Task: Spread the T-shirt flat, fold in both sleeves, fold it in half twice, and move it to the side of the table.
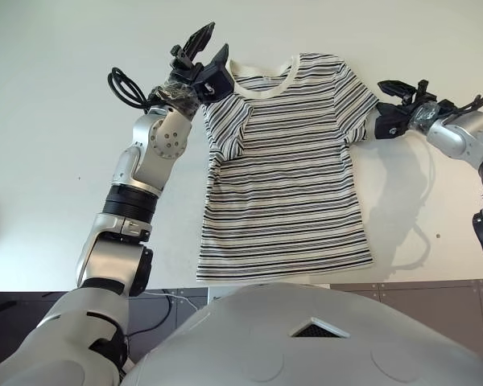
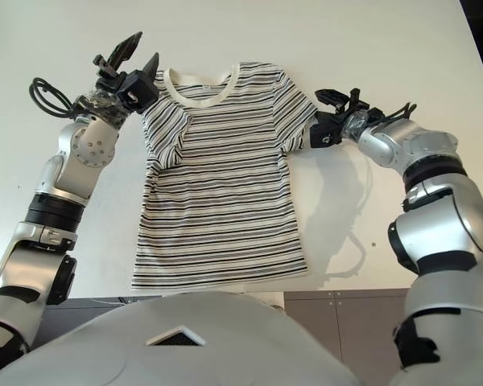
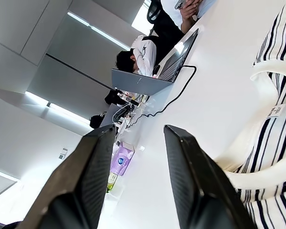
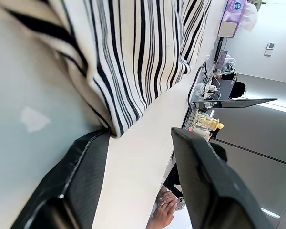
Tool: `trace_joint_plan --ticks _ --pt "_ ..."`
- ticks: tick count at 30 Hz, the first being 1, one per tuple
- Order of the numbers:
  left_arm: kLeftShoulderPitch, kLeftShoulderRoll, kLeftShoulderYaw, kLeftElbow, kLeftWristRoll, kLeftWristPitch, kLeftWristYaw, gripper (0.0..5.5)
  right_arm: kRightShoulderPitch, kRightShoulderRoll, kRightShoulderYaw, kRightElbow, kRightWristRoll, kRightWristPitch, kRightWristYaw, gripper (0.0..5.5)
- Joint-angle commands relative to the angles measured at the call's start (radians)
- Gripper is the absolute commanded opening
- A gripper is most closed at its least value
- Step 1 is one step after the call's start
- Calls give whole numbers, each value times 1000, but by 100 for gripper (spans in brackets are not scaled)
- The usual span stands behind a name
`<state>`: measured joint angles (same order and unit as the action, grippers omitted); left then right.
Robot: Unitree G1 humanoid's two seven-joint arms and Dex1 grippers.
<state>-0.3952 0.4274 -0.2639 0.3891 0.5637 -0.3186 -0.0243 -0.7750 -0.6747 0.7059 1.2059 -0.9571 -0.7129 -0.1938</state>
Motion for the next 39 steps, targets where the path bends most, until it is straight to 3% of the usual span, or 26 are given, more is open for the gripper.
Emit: trace_joint_plan --ticks 1,14,26,39 --pt "9 3 -11 6 13 8 2 186 8 25 27 25 -16 8 -1 237" --pt "20 -1 -30 -1 32 14 7 191 26 21 29 19 5 7 -53 13" --pt "35 -5 -37 -11 44 30 21 191 38 -14 -52 -66 98 -42 -63 11" --pt "43 1 -39 -7 52 37 27 191 124 37 -180 -436 230 -2 108 11"
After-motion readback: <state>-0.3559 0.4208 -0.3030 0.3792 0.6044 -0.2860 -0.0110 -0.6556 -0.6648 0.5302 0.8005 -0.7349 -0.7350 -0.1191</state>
